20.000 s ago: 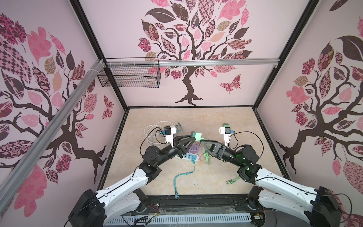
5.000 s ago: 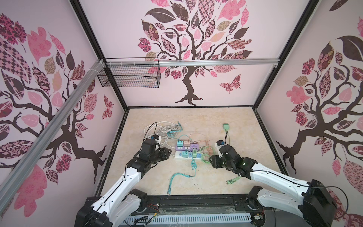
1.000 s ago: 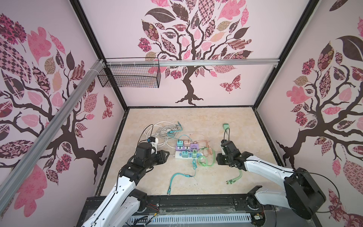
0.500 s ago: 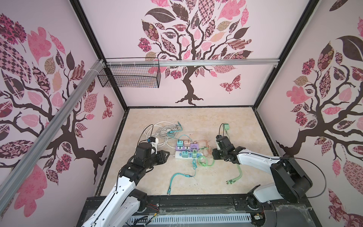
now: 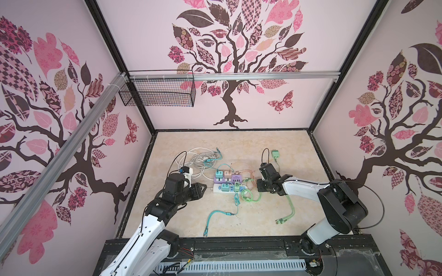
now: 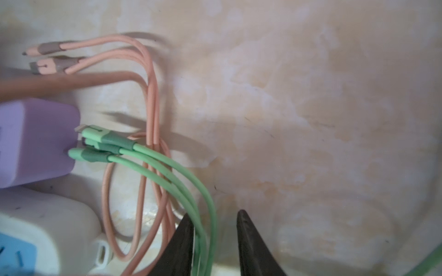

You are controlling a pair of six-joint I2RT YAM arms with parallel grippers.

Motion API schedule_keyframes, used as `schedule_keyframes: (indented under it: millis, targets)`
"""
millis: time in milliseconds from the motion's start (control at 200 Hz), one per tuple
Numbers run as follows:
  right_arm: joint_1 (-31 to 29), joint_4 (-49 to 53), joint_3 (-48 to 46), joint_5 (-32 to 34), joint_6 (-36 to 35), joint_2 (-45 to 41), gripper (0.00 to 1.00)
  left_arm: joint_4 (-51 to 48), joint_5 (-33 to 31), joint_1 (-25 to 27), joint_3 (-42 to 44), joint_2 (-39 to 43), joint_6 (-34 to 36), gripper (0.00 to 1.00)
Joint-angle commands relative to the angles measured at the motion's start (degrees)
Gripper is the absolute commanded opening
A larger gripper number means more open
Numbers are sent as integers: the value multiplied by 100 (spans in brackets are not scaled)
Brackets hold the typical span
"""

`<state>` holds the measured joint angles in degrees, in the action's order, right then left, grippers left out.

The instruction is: Insert the plug

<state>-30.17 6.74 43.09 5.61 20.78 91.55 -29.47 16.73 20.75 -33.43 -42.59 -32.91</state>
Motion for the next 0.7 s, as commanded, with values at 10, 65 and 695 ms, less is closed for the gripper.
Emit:
schedule_keyframes:
  millis: [10,65,695]
  targets:
    - [22,128,241,181,-100,297,31,-40,-3,-19,-269,61,109,36]
    - [25,154,283,186,-108,374,30,-41,-16,-25,-257,75,109,36]
    - [23,871,331,1102,161,-711,0,-76,-47,-23,-256,159,105,36]
